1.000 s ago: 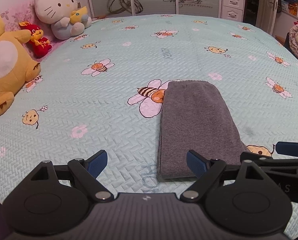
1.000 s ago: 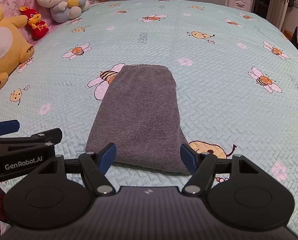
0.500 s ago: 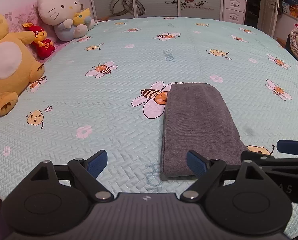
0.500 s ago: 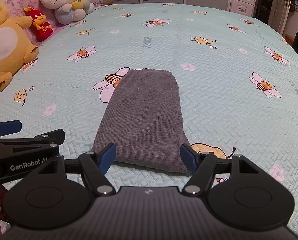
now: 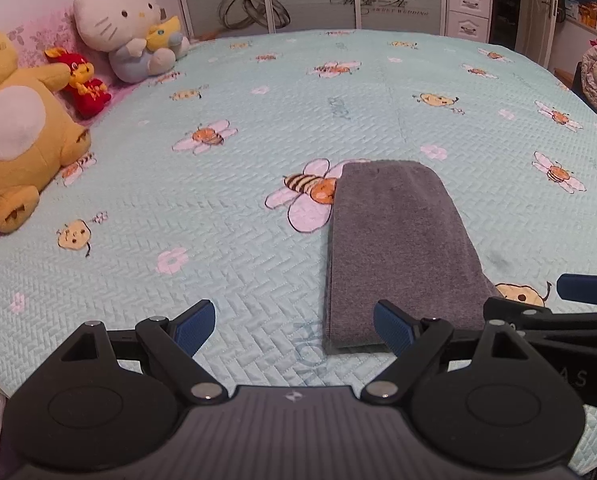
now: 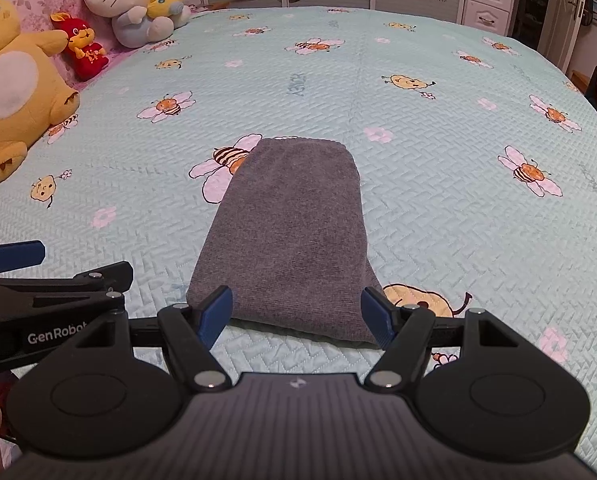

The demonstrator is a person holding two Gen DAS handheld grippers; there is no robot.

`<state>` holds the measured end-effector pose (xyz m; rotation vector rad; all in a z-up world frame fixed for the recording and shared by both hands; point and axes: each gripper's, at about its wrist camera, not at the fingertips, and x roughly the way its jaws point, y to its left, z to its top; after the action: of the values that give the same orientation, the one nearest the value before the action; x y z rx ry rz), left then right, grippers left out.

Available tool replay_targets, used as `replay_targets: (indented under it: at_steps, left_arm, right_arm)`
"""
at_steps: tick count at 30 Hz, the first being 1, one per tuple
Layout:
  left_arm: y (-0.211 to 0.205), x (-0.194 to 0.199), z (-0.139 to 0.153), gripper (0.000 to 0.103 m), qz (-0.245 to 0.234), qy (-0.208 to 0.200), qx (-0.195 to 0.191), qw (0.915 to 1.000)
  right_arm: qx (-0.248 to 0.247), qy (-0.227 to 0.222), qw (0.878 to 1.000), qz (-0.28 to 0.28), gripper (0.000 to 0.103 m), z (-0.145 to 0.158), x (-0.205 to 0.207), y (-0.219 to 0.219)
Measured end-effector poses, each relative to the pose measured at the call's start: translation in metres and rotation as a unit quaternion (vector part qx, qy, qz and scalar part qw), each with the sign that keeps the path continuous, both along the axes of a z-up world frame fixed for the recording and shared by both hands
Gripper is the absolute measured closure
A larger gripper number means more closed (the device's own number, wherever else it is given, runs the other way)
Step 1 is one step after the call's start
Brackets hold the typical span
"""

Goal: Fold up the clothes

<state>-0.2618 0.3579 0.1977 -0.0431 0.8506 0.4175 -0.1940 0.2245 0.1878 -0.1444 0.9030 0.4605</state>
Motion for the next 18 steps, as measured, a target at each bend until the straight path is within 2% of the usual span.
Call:
replay_targets:
  at_steps: [4, 7, 9, 11, 12, 14, 15, 18]
  left_arm:
    - [-0.009, -0.003, 0.009, 0.013, -0.005, -0.019, 0.010, 0.9997]
    - [-0.022, -0.007, 0.020, 0.011, -0.013, -0.054, 0.020, 0.9982]
    - [-0.036, -0.008, 0.028, 0.008, -0.019, -0.086, 0.038, 0.9954]
    - [-0.054, -0.008, 0.035, 0.000, -0.029, -0.115, 0.062, 0.9910]
    - [-0.066, -0.008, 0.037, 0.000, -0.037, -0.129, 0.075, 0.9882]
    - [-0.090, -0.003, 0.039, 0.000, -0.058, -0.153, 0.087, 0.9827]
    - [-0.103, 0.000, 0.038, 0.000, -0.071, -0.163, 0.088, 0.9801]
    - [-0.139, 0.021, 0.028, 0.000, -0.130, -0.177, 0.052, 0.9743]
  right_arm:
    - [0.017, -0.019, 1.000, -0.008, 0.032, 0.003, -0.003, -0.010]
    - [0.054, -0.083, 0.995, -0.025, 0.032, 0.013, -0.015, -0.032]
    - [0.084, -0.163, 0.982, -0.052, 0.032, 0.022, -0.029, -0.057]
    - [0.097, -0.232, 0.964, -0.086, 0.030, 0.027, -0.040, -0.087]
    - [0.096, -0.246, 0.959, -0.101, 0.025, 0.027, -0.041, -0.101]
    - [0.092, -0.270, 0.950, -0.129, 0.025, 0.027, -0.041, -0.128]
    - [0.084, -0.272, 0.949, -0.137, 0.025, 0.025, -0.038, -0.140]
    - [0.047, -0.283, 0.942, -0.177, 0.025, 0.013, -0.026, -0.179]
